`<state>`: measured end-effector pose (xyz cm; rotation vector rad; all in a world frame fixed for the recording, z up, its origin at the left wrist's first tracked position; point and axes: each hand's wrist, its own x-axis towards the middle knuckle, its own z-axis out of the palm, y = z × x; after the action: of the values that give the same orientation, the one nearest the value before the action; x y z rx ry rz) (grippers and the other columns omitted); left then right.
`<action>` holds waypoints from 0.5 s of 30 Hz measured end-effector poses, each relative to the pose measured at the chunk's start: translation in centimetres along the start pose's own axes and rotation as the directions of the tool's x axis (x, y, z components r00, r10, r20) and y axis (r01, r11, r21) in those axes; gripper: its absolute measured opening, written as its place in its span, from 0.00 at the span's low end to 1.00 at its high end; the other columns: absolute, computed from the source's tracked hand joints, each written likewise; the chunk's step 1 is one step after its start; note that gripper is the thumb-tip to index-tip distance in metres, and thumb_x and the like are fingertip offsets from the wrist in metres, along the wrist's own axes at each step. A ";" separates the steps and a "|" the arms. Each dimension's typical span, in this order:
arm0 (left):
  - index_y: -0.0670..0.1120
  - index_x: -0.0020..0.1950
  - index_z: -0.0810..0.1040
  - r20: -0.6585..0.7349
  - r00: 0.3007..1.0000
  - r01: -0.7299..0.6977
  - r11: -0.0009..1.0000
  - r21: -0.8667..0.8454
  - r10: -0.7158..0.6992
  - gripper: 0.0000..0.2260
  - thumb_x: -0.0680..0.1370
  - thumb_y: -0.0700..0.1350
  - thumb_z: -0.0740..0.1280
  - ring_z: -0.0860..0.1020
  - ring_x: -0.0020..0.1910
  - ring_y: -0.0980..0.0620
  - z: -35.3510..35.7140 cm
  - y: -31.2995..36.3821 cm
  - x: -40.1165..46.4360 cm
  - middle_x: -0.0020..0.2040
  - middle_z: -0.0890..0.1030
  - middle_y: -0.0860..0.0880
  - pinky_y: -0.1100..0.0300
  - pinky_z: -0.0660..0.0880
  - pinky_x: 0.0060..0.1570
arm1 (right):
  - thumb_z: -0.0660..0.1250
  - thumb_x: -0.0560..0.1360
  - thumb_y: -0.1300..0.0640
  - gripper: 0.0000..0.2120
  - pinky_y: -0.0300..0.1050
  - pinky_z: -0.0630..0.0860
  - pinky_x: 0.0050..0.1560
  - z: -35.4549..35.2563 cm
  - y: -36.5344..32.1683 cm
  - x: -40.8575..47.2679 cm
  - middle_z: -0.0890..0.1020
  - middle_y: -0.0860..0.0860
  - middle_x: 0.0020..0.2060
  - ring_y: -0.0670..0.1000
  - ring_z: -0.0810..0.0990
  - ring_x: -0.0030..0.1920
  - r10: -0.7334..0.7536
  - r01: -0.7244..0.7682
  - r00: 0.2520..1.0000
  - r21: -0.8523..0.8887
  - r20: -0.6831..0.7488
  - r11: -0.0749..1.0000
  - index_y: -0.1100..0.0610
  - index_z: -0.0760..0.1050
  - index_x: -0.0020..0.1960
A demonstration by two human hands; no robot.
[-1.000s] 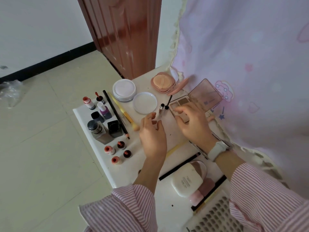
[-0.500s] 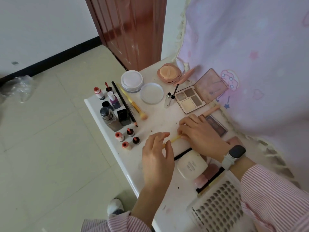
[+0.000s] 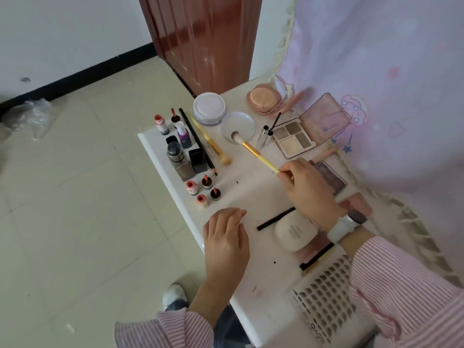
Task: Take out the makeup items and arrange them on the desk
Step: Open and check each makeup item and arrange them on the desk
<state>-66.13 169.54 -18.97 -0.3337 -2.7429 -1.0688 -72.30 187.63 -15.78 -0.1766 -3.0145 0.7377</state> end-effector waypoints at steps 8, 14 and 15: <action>0.44 0.55 0.80 0.043 0.993 -0.116 0.969 0.217 0.110 0.14 0.75 0.42 0.59 0.76 0.59 0.44 1.0 -0.8 -0.4 0.56 0.80 0.45 0.46 0.69 0.60 | 0.60 0.78 0.57 0.10 0.49 0.72 0.44 2.6 -3.4 1.7 0.76 0.58 0.47 0.57 0.76 0.47 0.029 -0.025 0.996 -0.047 0.084 0.999 0.63 0.75 0.52; 0.44 0.56 0.80 0.047 0.990 -0.141 0.953 0.269 0.133 0.14 0.75 0.42 0.59 0.76 0.59 0.44 1.2 -0.9 -0.5 0.57 0.80 0.45 0.46 0.70 0.60 | 0.61 0.77 0.57 0.10 0.50 0.74 0.46 2.3 -3.6 1.6 0.78 0.57 0.47 0.56 0.76 0.46 0.019 -0.019 0.997 -0.002 0.077 1.000 0.62 0.75 0.52; 0.44 0.56 0.80 0.048 0.990 -0.140 0.952 0.271 0.132 0.14 0.75 0.42 0.59 0.76 0.59 0.44 1.2 -0.9 -0.5 0.57 0.80 0.45 0.46 0.70 0.60 | 0.62 0.76 0.58 0.09 0.51 0.74 0.45 1.9 -3.1 1.3 0.78 0.58 0.46 0.56 0.77 0.45 0.000 0.000 0.999 0.003 0.036 1.000 0.63 0.76 0.51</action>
<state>-66.01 169.65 -20.52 -0.4900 -2.7964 -0.6445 -73.98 184.20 -16.02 -0.1643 -3.0476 0.7532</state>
